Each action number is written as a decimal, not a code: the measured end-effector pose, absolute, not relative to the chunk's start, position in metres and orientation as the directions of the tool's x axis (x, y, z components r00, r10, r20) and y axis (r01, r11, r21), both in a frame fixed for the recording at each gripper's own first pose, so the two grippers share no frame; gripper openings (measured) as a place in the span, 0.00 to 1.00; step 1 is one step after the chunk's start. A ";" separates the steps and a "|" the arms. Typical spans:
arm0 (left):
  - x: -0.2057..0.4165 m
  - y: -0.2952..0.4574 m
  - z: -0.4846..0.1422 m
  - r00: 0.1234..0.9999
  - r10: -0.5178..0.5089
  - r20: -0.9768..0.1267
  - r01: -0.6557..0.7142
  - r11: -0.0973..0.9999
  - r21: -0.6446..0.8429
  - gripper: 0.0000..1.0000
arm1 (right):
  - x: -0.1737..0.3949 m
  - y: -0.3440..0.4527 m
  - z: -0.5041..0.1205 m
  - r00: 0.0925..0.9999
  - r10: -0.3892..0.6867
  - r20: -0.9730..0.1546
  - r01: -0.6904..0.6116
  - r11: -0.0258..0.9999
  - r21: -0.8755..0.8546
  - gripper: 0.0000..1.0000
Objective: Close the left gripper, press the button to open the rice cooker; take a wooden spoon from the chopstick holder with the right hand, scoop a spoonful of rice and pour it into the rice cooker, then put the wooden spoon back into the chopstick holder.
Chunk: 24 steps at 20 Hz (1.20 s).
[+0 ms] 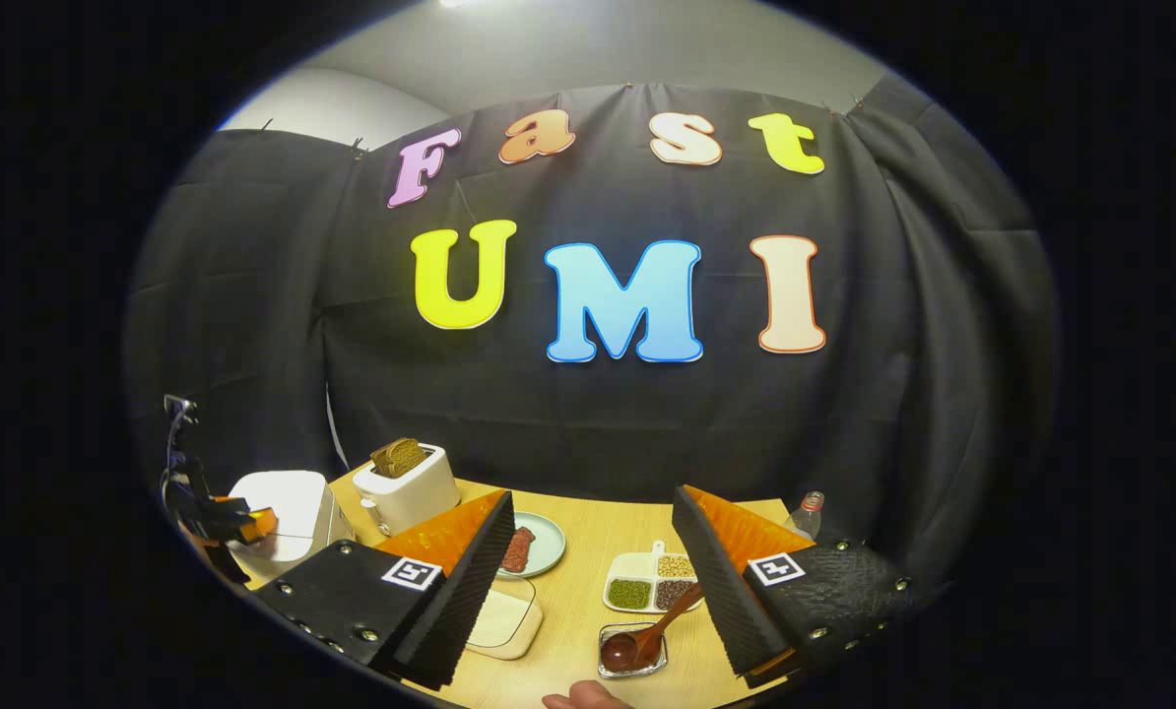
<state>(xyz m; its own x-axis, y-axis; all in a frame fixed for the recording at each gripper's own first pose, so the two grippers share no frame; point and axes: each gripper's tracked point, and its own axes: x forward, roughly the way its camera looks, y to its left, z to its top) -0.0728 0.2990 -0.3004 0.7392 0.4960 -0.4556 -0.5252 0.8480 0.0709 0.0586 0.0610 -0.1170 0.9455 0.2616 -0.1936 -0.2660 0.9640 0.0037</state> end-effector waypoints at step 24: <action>-0.006 0.149 -0.022 0.980 0.192 -0.060 -0.192 0.981 0.008 0.96 | 0.003 0.028 -0.017 0.998 0.056 -0.025 -0.056 0.998 0.003 0.98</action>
